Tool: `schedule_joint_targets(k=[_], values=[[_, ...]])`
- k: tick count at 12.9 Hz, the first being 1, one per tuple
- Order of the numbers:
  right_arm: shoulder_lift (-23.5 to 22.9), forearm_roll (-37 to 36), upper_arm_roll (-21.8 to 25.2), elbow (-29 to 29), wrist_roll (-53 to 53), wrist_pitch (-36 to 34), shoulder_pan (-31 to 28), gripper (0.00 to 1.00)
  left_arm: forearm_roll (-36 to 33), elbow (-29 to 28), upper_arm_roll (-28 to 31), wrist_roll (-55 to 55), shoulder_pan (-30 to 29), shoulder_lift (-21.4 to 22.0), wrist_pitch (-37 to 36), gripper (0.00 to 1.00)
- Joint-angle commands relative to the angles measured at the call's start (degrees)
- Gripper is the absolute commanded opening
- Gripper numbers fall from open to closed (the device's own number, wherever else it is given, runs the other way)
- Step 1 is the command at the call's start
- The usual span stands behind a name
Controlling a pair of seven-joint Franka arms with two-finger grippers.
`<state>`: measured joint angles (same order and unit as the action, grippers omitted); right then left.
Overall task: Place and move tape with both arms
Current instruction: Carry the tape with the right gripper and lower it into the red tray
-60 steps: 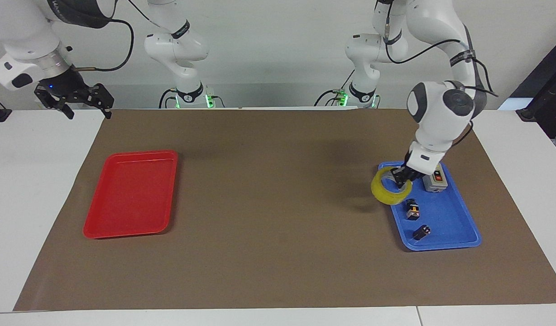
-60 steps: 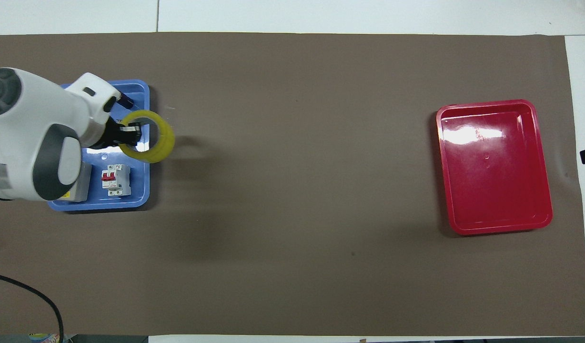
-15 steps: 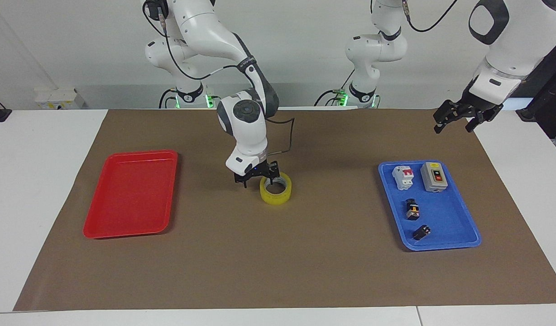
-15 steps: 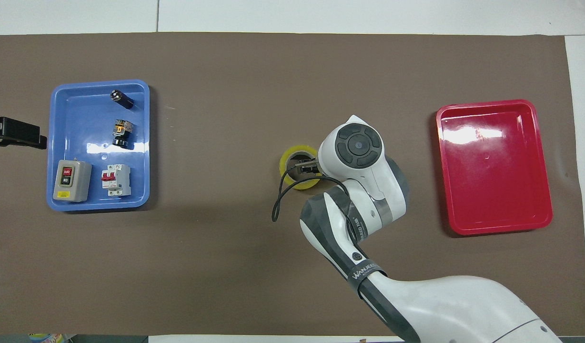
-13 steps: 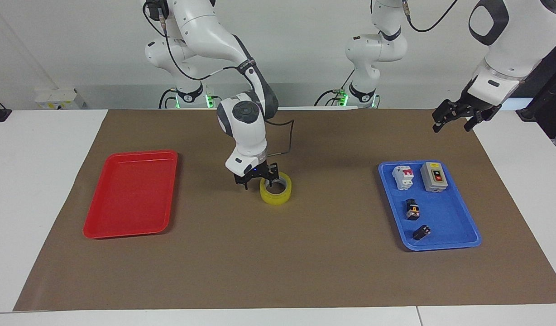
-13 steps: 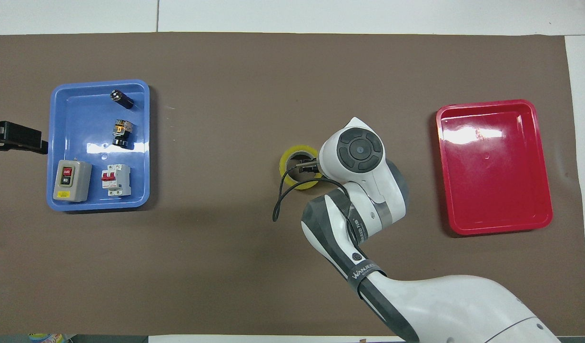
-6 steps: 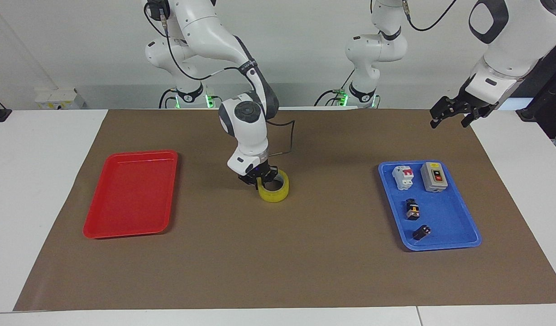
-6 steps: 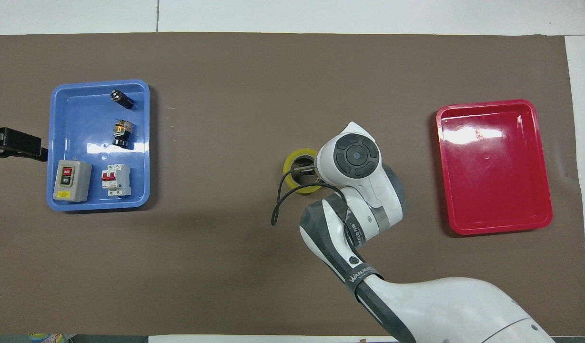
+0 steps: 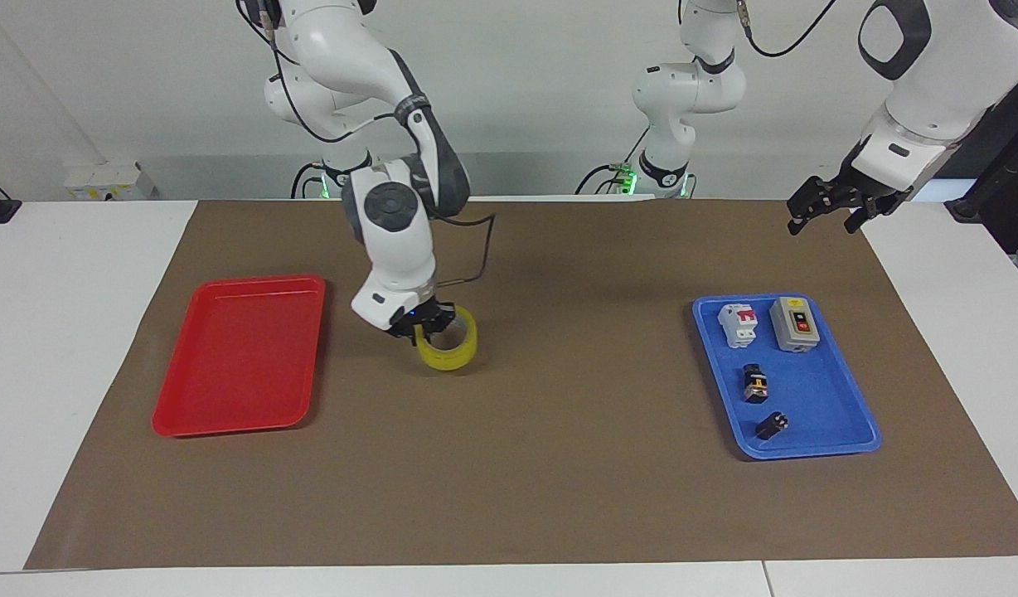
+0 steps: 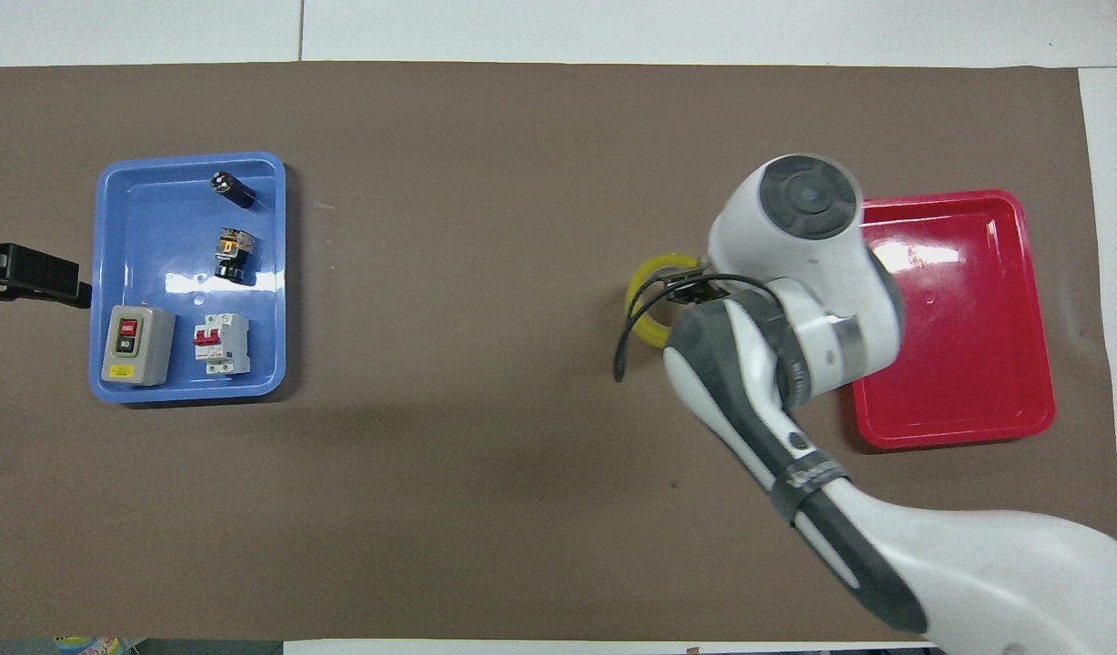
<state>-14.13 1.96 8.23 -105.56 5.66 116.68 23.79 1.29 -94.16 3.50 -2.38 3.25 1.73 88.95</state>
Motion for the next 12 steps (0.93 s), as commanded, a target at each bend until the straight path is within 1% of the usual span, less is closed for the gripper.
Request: schedule_joint_targets(k=[1,3,5,6,7,9,10,12], values=[[5.3,-0.4,-0.8,-1.4,-17.3,-6.4,-11.8,0.00,1.2,-0.5,-0.4,-0.8,-0.8,0.9,-0.6,1.00],[5.6,-0.4,-0.8,-1.4,-29.7,-7.4,-19.9,0.00,1.2,-0.5,-0.4,-0.8,-0.8,0.9,-0.6,1.00],[5.8,-0.4,-0.8,-2.9,-41.7,-6.5,-27.3,0.00,1.2,-0.5,-0.4,-0.8,-0.8,0.9,-0.6,1.00],[6.2,-0.4,-0.8,-4.2,-45.5,-5.2,-30.0,0.00,1.2,-0.5,-0.4,-0.8,-0.8,0.9,-0.6,1.00],[6.5,-0.4,-0.8,-5.9,-47.3,-2.3,-31.0,0.00,1.2,-0.5,-0.4,-0.8,-0.8,0.9,-0.6,1.00],[7.4,-0.4,-0.7,-9.4,-46.9,2.3,-30.9,0.00,1.2,-0.5,-0.4,-0.8,-0.7,0.9,-0.6,1.00],[7.4,-0.4,-0.7,-11.7,-46.9,6.6,-30.9,0.00,1.2,-0.5,-0.4,-0.8,-0.8,0.9,-0.6,1.00],[6.0,-0.2,-0.8,-13.1,-46.1,11.2,-31.0,0.00,1.2,-0.5,-0.4,-0.8,-0.8,0.9,-0.6,1.00]])
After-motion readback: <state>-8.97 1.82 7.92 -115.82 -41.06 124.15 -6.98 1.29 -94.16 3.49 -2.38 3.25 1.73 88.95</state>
